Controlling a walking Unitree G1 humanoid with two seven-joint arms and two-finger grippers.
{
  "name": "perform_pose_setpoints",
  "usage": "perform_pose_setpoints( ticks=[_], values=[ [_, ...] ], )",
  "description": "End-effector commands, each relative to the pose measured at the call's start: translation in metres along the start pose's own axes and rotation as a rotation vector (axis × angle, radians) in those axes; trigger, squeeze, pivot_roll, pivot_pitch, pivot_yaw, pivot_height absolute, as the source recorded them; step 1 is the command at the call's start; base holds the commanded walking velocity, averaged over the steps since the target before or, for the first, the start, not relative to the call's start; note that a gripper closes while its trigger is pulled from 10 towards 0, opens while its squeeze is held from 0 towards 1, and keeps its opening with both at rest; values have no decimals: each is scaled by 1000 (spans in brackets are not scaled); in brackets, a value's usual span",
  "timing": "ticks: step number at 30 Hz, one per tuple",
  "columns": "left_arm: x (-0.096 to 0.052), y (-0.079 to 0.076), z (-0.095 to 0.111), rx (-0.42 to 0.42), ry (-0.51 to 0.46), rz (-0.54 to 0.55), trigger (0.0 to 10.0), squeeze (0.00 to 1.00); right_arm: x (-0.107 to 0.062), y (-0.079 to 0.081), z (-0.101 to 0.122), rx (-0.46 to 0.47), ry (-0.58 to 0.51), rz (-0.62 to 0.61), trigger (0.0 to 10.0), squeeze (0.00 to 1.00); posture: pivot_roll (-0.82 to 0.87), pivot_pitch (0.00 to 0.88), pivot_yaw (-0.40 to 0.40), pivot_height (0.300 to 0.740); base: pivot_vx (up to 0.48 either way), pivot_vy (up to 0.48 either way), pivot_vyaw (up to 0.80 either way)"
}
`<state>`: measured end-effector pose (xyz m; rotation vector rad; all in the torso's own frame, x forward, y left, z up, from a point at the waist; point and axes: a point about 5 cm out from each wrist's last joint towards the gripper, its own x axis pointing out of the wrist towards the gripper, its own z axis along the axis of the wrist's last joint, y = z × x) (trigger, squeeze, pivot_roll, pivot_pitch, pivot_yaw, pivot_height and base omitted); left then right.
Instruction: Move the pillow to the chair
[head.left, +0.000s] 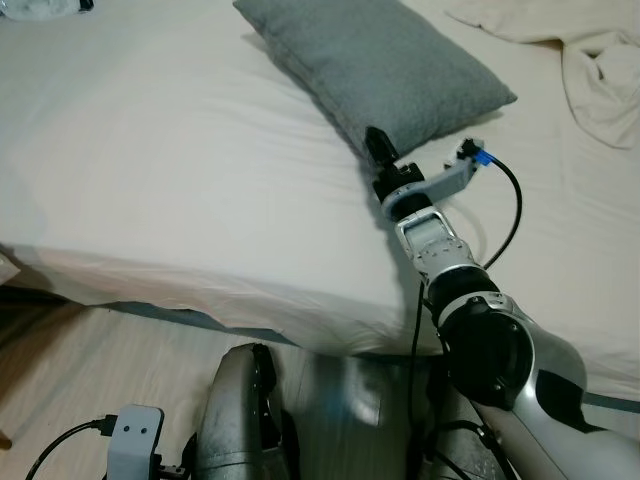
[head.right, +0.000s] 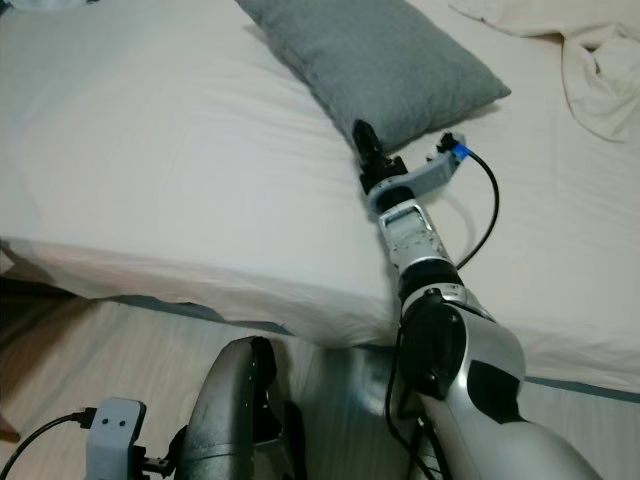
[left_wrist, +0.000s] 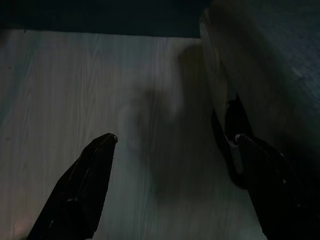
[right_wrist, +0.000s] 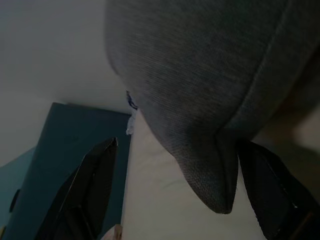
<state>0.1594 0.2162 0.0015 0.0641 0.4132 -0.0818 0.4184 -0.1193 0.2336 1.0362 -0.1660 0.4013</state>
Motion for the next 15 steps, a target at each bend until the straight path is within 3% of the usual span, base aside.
perform_pose_setpoints(
  ticks=[1,6,9,15],
  values=[
    [-9,-5,-11,-14,60,-25,10000,0,1,0,-8,14,15,-43,10000,0,312,536,144,530,0,0,0],
    [-13,-4,-6,-14,69,-29,10000,0,1,-4,2,-10,-48,-147,10000,0,318,543,147,530,0,0,0],
    [-16,-4,-4,-16,76,-28,10000,0,1,-5,19,11,-121,-131,10000,0,321,543,148,530,0,0,0],
    [-21,-6,-2,-17,90,-30,10000,0,2,-1,37,-5,-158,-57,10000,0,352,543,158,530,0,0,0]
  ],
)
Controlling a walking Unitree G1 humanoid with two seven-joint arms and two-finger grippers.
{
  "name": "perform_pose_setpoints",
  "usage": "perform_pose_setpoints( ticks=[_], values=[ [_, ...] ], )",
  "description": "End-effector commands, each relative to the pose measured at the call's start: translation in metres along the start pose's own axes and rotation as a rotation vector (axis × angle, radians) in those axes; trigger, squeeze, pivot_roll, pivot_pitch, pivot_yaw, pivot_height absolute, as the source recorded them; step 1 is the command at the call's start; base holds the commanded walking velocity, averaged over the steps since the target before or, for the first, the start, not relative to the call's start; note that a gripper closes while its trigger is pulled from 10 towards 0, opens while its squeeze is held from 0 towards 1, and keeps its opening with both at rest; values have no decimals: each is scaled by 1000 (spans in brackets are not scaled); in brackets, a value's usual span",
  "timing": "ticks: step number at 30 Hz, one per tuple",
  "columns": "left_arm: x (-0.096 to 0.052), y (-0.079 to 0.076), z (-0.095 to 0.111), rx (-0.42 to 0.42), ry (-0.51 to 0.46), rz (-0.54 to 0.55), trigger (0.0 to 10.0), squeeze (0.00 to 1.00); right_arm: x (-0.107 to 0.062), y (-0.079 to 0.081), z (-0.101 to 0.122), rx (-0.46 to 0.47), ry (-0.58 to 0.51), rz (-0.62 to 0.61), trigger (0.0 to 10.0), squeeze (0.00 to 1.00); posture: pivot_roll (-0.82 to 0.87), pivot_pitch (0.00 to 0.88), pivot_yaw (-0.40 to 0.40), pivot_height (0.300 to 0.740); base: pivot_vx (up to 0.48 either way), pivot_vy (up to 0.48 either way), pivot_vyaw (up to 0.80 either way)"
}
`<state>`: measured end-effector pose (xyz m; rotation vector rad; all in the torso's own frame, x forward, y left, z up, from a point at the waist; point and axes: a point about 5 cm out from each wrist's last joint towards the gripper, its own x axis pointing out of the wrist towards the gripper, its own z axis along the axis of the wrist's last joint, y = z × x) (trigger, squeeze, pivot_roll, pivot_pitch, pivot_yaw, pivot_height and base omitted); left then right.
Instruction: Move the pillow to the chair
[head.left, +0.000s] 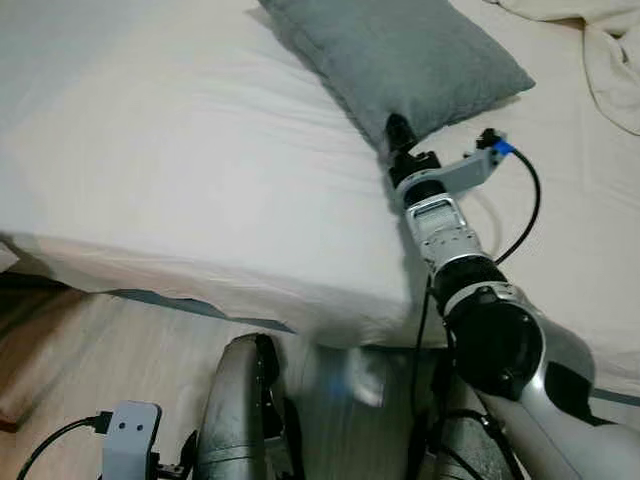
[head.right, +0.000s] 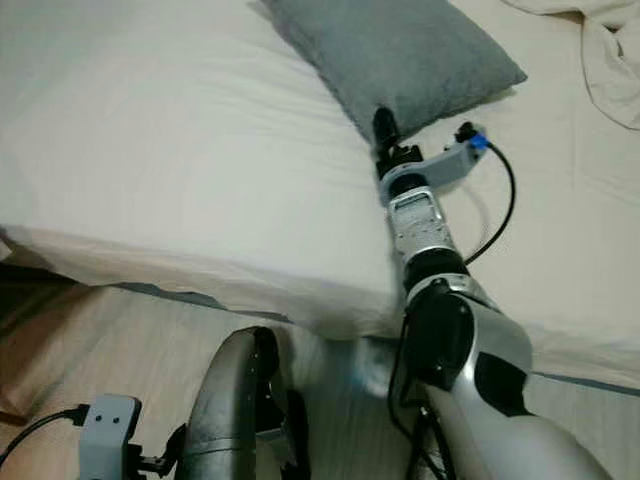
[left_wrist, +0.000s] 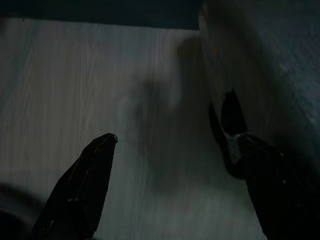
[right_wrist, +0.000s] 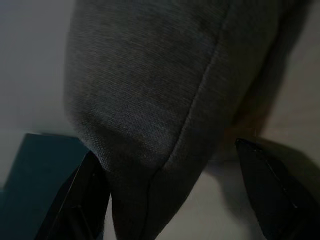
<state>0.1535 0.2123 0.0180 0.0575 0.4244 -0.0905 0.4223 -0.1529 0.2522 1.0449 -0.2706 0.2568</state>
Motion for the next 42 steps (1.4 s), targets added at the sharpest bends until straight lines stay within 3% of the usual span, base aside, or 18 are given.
perform_pose_setpoints(
  ticks=[1,2,3,5,6,19,22,26,32,34,37,38,39,40,41,42],
  values=[
    [-11,-3,-15,-12,80,-22,10000,0,1,2,2,13,-11,16,10000,0,363,543,162,530,0,0,0],
    [-12,-4,-15,-12,82,-25,10000,0,2,3,6,9,-22,25,10000,0,363,543,162,530,0,0,0],
    [-14,-5,-14,-12,83,-27,10000,0,3,5,11,-2,-33,43,6157,0,373,542,166,530,0,0,0],
    [-16,-6,-13,-12,84,-29,10000,0,3,6,15,-8,-40,55,6157,0,373,542,166,530,0,0,0],
    [-19,-5,-12,-12,86,-30,10000,0,4,7,22,-12,-59,63,0,0,382,541,170,530,0,0,0],
    [-19,3,-9,-1,101,-20,10000,0,10,24,45,-44,-123,182,0,0,373,531,179,530,0,0,0],
    [-16,3,-8,-1,103,-17,10000,0,12,31,51,-82,-123,230,0,0,356,523,172,530,0,0,0],
    [-10,0,-10,-10,105,-15,10000,0,8,24,42,-166,-72,238,0,0,325,502,155,530,0,0,0],
    [0,-7,-11,-28,93,-18,10000,0,-6,3,9,-247,51,213,0,0,280,464,125,530,0,0,0],
    [20,-15,-8,-49,66,-18,10000,0,-30,-11,-43,-279,238,280,0,0,216,374,73,530,0,0,0],
    [28,-18,-6,-57,55,-18,10000,0,-42,-13,-62,-278,306,317,0,0,210,362,67,530,0,0,0],
    [47,-23,0,-72,28,-20,10000,0,-71,-3,-99,-212,439,416,0,0,158,284,32,530,0,0,0],
    [56,-25,2,-77,21,-22,10000,0,-83,4,-111,-178,490,466,0,0,139,250,21,530,0,0,0],
    [56,-25,2,-77,21,-22,10000,0,-83,4,-111,-178,490,466,0,0,139,250,21,530,0,0,0],
    [63,-27,5,-81,13,-23,10000,0,-96,17,-120,-147,538,524,0,0,133,238,17,530,0,0,0],
    [75,-30,9,-88,5,-24,10000,0,-113,40,-129,-89,601,634,0,0,104,189,7,530,0,0,0]
  ],
)
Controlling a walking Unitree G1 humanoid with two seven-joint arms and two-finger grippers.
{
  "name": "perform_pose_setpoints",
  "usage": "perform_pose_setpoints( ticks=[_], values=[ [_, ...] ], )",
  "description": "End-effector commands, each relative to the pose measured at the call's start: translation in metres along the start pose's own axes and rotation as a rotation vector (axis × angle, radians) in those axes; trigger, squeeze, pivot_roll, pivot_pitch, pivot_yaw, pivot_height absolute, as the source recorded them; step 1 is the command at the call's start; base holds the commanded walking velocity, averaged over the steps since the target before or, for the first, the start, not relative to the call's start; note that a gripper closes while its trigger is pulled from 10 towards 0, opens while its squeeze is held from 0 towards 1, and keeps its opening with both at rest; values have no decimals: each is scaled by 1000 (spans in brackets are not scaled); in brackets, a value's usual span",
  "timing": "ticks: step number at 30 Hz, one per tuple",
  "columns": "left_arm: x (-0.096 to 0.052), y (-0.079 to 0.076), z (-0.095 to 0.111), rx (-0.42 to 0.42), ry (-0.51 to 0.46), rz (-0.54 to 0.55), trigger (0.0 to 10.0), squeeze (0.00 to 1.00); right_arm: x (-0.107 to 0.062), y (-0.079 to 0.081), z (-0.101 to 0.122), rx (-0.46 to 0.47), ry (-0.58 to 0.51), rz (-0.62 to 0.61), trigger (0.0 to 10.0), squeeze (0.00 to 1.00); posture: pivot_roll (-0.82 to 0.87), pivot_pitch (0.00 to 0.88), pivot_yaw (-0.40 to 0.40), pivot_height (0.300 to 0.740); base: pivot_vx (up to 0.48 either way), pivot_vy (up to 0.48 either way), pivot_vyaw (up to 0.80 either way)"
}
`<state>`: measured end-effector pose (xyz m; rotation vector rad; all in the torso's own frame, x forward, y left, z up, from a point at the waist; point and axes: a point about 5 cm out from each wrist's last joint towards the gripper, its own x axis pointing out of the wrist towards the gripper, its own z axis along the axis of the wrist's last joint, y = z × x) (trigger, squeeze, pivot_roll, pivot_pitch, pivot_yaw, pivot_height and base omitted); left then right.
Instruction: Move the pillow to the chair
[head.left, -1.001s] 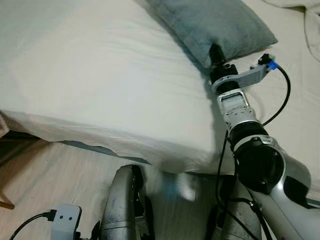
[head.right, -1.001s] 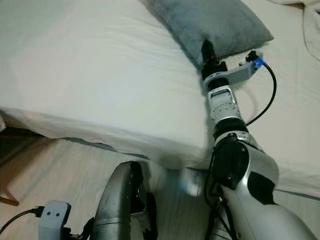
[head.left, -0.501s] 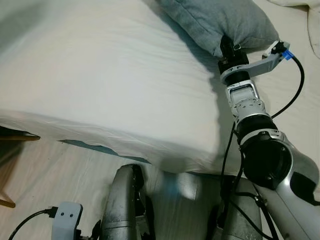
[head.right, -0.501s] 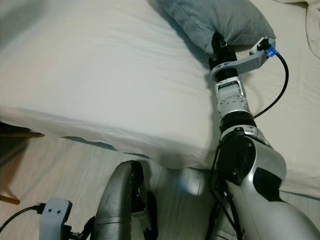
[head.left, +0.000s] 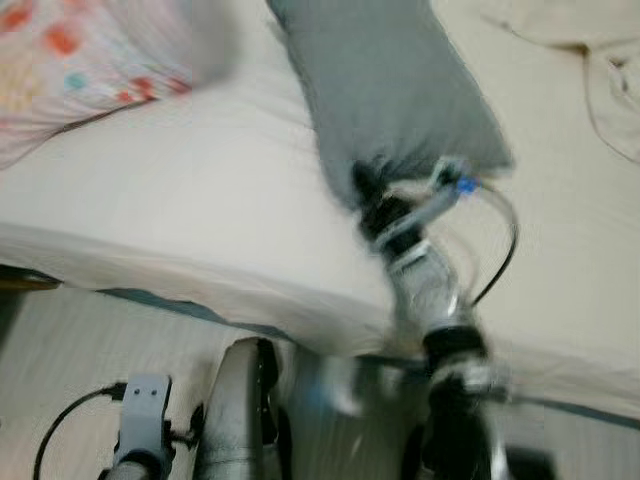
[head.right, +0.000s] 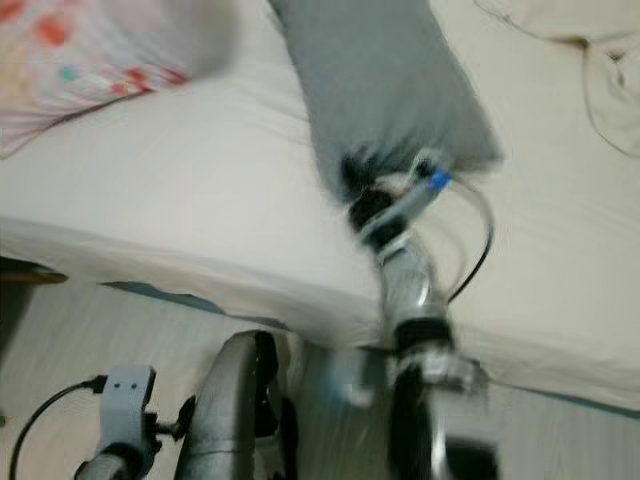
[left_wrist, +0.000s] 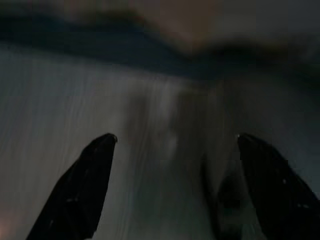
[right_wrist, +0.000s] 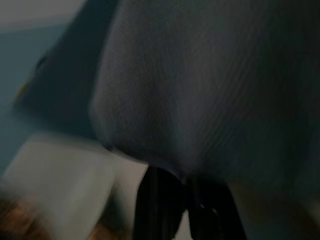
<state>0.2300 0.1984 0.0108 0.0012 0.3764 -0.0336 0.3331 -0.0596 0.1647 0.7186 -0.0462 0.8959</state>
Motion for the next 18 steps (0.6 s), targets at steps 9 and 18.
perform_pose_setpoints(
  ticks=[9,18],
  values=[
    [34,-33,-7,-37,56,-60,10000,0,4,76,-14,72,166,474,0,0,45,18,-21,530,0,0,0],
    [43,-26,-9,-55,63,2,10000,0,-31,14,-31,32,234,62,0,0,30,0,-22,535,0,0,0]
  ],
)
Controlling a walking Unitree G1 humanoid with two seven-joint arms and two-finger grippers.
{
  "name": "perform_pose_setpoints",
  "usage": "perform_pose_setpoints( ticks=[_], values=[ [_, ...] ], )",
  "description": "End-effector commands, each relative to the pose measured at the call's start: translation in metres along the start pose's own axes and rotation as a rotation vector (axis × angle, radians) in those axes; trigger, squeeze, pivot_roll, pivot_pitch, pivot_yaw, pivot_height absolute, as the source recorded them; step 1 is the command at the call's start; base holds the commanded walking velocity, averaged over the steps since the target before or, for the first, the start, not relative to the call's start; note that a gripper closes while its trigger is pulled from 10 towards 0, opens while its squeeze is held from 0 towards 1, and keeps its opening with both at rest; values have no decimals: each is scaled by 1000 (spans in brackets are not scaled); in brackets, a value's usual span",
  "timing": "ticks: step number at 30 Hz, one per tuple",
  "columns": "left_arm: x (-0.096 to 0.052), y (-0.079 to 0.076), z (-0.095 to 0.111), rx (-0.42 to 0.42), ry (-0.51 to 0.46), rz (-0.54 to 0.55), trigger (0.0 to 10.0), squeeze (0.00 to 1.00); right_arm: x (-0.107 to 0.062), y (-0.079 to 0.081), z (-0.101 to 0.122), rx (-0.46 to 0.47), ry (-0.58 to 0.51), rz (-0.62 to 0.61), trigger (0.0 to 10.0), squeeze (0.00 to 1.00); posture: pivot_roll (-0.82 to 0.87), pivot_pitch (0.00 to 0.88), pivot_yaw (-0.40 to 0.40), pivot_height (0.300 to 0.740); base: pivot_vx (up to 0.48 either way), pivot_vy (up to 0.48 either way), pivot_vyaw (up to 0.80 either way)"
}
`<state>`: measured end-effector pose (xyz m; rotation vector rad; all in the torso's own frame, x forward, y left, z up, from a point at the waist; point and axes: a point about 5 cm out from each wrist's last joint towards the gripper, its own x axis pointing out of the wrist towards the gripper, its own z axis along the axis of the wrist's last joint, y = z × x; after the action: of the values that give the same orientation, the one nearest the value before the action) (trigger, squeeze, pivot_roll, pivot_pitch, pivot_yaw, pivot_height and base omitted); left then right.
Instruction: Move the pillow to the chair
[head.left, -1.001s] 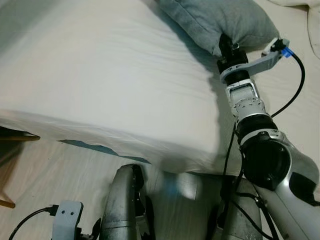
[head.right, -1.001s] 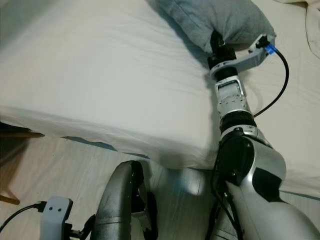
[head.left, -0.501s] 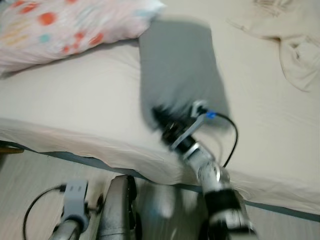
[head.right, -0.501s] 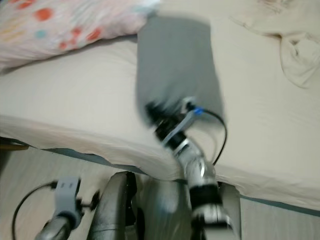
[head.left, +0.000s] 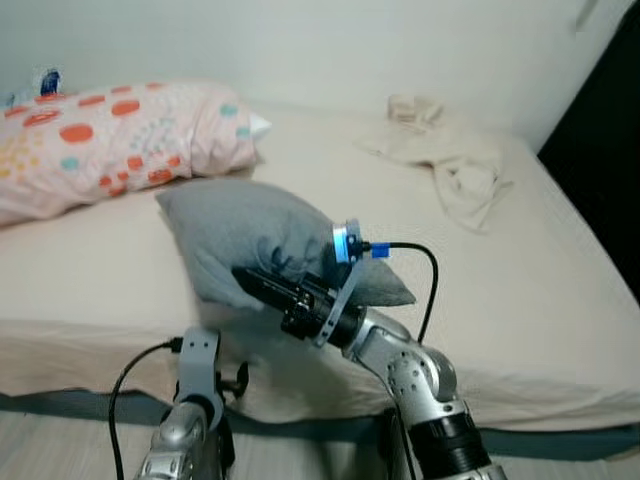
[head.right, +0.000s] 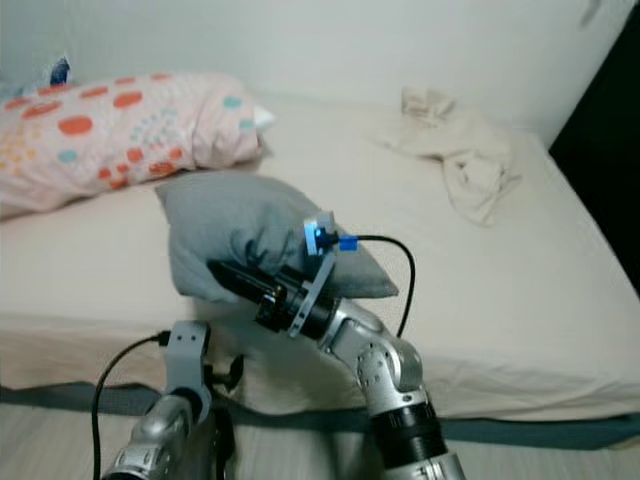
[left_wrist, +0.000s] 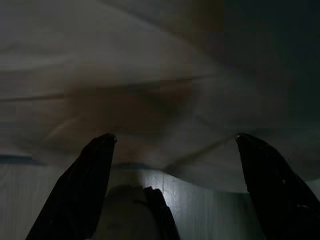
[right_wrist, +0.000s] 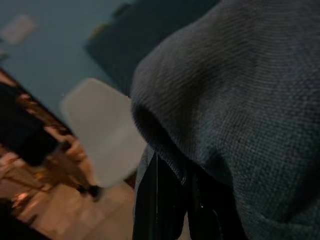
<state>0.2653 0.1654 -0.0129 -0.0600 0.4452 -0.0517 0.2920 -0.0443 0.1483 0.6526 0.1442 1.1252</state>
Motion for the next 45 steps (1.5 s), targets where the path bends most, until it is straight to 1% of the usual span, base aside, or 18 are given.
perform_pose_setpoints(
  ticks=[1,4,5,6,7,11,12,13,15,18,25,26,32,33,34,36,42,45],
  values=[
    [1,10,2,0,-12,54,10000,0,-17,-17,-1,-10,-24,-116,0,0,28,0,-19,540,0,0,0],
    [2,13,3,0,-17,70,10000,0,-20,-19,-1,-9,-28,-133,0,0,27,0,-18,545,0,0,0],
    [3,18,6,5,-26,96,10000,0,-24,-21,0,-5,-39,-150,0,0,25,0,-18,550,0,0,0],
    [4,37,15,19,-48,179,10000,0,-30,-28,3,-8,-59,-193,0,0,27,0,-17,560,0,0,0],
    [4,37,15,19,-48,179,10000,0,-30,-28,3,-8,-59,-193,0,0,27,0,-17,560,0,0,0],
    [3,64,25,39,-61,295,10000,0,-32,-34,5,-12,-71,-225,0,0,32,0,-20,580,0,0,0],
    [3,64,25,39,-61,295,10000,0,-32,-34,5,-12,-71,-225,0,0,32,0,-20,580,0,0,0],
    [0,74,27,50,-55,344,10000,0,-31,-35,7,-23,-69,-227,0,0,35,0,-22,590,0,0,0],
    [-2,79,25,52,-46,378,10000,0,-28,-36,8,-29,-66,-222,0,0,38,0,-26,600,0,0,0],
    [-3,81,23,54,-35,392,10000,0,-26,-35,8,-34,-62,-219,0,0,39,0,-27,605,0,0,0],
    [-12,78,-6,75,69,428,10000,0,-20,-35,-3,-40,-24,-214,0,0,42,0,-36,640,0,0,0],
    [-17,77,-19,75,117,430,10000,0,-20,-35,-9,-37,-3,-217,0,0,40,0,-36,650,0,0,0],
    [-26,79,-37,59,193,450,10000,0,-20,-36,-16,-44,21,-222,0,0,41,0,-37,670,0,0,0],
    [-34,80,-50,49,245,461,10000,0,-21,-37,-19,-44,28,-226,0,0,41,0,-36,680,0,0,0],
    [-34,80,-50,49,245,461,10000,0,-21,-37,-19,-44,28,-226,0,0,41,0,-36,680,0,0,0],
    [-43,80,-65,55,312,459,10000,0,-22,-39,-20,-49,33,-238,0,0,39,0,-36,695,0,0,0],
    [-56,78,-86,60,397,449,10000,0,-22,-41,-23,-56,51,-251,0,0,41,0,-45,720,0,0,0],
    [-65,76,-99,62,455,439,10000,0,-25,-45,-32,-71,96,-278,0,0,41,0,-50,735,0,0,0]
  ],
)
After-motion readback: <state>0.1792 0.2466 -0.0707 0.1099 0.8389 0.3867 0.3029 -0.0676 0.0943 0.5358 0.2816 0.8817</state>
